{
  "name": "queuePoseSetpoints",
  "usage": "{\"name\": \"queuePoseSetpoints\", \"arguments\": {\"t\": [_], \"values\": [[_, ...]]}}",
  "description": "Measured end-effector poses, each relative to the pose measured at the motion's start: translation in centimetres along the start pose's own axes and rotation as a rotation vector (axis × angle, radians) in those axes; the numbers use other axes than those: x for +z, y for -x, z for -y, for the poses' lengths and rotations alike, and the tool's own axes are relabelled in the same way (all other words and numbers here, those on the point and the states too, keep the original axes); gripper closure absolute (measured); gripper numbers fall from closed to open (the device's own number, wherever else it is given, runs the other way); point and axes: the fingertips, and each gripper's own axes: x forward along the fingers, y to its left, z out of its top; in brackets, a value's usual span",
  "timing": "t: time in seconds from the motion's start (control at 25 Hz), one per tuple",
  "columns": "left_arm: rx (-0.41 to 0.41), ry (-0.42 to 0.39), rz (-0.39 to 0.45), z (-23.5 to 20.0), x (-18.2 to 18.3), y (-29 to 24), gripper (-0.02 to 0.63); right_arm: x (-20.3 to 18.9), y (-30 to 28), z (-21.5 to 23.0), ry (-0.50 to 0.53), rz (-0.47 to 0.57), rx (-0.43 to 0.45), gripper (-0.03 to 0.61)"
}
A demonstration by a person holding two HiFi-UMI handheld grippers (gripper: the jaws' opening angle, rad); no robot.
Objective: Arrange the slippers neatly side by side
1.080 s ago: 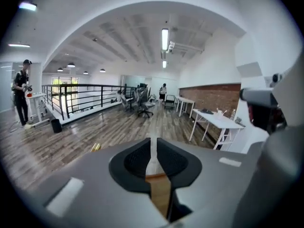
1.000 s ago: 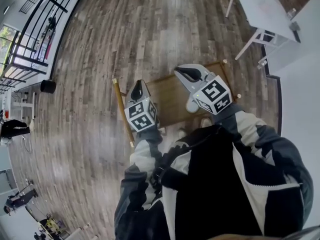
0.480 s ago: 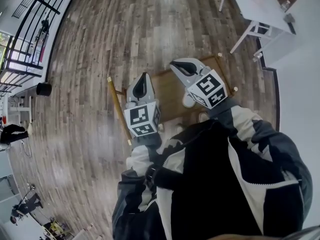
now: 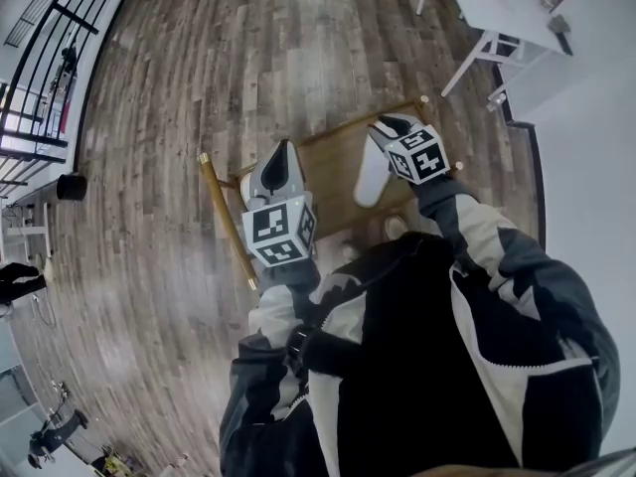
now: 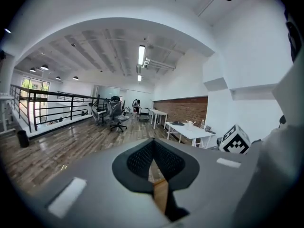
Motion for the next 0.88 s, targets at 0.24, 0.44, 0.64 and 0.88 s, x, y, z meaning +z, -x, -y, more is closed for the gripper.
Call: {"name": "queuePoseSetpoints", "arguments": {"t": [0.24,0.44,0.64,0.88], "values": [[-0.053,0.022,-0.025,1.1,-0.9,-0.3,0.601,-8.8,-2.2,3.3,-0.184,-0.212,-0.061,0.385],[-0.06,0.009,-0.048,1.4,-2.1,0.0,0.601,-14.5,-3.5,4.9,-0.371,-0.304,-0.079,0.372],[-0.029,-0.005,-0.058,0.6,-2.3,0.7,0.601,-17.7,-5.0,5.6,-0.519,-0.362,-0.082,0.371],[-0.002,-0.034,-0.073,-0.2,-2.4,1.3,0.601,-18.8,-6.7,6.0,-0.547,-0.41,-0.086,0.373]]}}
